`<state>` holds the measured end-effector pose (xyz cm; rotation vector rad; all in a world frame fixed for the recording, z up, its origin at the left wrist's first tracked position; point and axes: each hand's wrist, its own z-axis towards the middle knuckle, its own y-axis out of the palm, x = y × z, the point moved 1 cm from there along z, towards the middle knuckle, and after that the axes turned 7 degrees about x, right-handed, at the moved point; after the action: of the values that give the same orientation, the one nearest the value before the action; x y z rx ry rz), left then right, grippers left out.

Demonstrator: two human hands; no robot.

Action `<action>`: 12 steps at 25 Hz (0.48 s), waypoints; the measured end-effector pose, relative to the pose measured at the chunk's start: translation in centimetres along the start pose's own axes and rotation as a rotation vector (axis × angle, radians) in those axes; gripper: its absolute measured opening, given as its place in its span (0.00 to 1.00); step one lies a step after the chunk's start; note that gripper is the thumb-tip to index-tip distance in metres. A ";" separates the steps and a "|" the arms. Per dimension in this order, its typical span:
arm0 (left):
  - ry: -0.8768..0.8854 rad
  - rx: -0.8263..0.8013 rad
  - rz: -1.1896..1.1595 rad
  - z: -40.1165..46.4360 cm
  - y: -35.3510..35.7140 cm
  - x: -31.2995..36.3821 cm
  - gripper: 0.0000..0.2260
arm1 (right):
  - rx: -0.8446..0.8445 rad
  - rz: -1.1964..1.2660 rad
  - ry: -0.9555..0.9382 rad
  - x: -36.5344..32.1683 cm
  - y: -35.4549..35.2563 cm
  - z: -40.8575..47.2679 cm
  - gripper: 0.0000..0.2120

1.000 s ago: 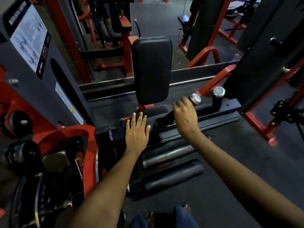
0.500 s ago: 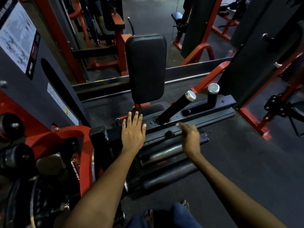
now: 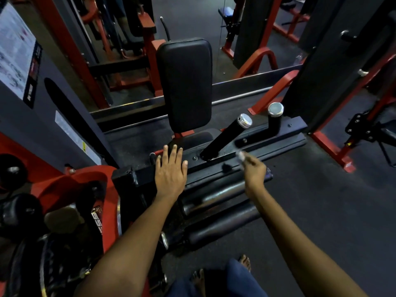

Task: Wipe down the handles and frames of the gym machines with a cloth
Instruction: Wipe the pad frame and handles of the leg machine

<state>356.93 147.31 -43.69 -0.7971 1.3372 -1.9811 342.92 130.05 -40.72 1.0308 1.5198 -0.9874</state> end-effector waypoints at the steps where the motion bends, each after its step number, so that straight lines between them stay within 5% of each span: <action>1: 0.001 0.001 -0.001 0.0 0.0 0.0 0.26 | 0.007 0.200 0.048 -1.8 0.8 1.5 0.12; 6: -0.013 0.009 0.003 -0.1 0.0 0.1 0.25 | -0.032 0.425 -0.018 -4.6 4.5 2.8 0.16; 12: -0.023 0.007 0.007 0.0 -0.1 0.3 0.26 | -0.026 -0.045 -0.075 1.7 6.7 -0.8 0.14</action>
<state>356.73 147.17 -43.56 -0.8081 1.3179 -1.9644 348.80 133.06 -42.81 0.9343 1.4964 -1.0240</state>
